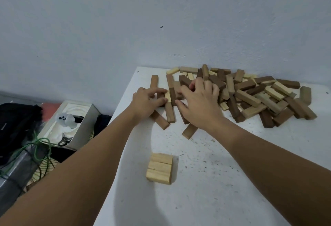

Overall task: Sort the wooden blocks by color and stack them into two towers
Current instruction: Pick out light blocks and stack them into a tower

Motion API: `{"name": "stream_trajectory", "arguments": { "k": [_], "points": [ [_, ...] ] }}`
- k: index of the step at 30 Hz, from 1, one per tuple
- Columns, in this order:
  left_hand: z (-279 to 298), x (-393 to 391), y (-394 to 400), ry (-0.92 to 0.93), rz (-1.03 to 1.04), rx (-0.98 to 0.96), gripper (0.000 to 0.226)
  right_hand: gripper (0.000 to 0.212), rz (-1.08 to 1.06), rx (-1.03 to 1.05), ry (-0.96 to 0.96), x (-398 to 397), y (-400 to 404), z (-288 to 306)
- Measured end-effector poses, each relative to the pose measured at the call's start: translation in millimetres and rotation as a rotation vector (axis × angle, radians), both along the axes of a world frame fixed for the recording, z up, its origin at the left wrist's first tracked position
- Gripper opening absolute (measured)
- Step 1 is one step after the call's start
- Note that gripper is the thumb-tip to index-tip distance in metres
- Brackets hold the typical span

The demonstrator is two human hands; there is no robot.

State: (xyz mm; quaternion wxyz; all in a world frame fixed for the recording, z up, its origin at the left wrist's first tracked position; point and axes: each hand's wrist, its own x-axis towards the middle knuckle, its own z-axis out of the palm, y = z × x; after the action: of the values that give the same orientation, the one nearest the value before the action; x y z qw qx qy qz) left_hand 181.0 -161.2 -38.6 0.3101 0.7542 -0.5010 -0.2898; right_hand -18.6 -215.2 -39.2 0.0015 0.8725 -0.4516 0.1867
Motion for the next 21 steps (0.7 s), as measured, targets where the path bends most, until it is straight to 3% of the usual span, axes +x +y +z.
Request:
{"name": "stream_trajectory", "arguments": {
  "k": [8,16,21],
  "points": [
    [3.9,-1.1,-3.7,0.055,0.049,0.084,0.046,0.028,0.039,-0.052,-0.006,4.9,-27.6,14.4],
    [2.2,-3.6,-11.5,0.036,0.095,0.082,0.039,0.029,0.096,-0.03,0.085,-1.7,-37.7,11.2],
    [7.3,7.6,-14.4,-0.189,-0.036,0.093,0.048,0.016,0.072,-0.003,0.049,-3.0,-51.0,24.8]
  ]
}}
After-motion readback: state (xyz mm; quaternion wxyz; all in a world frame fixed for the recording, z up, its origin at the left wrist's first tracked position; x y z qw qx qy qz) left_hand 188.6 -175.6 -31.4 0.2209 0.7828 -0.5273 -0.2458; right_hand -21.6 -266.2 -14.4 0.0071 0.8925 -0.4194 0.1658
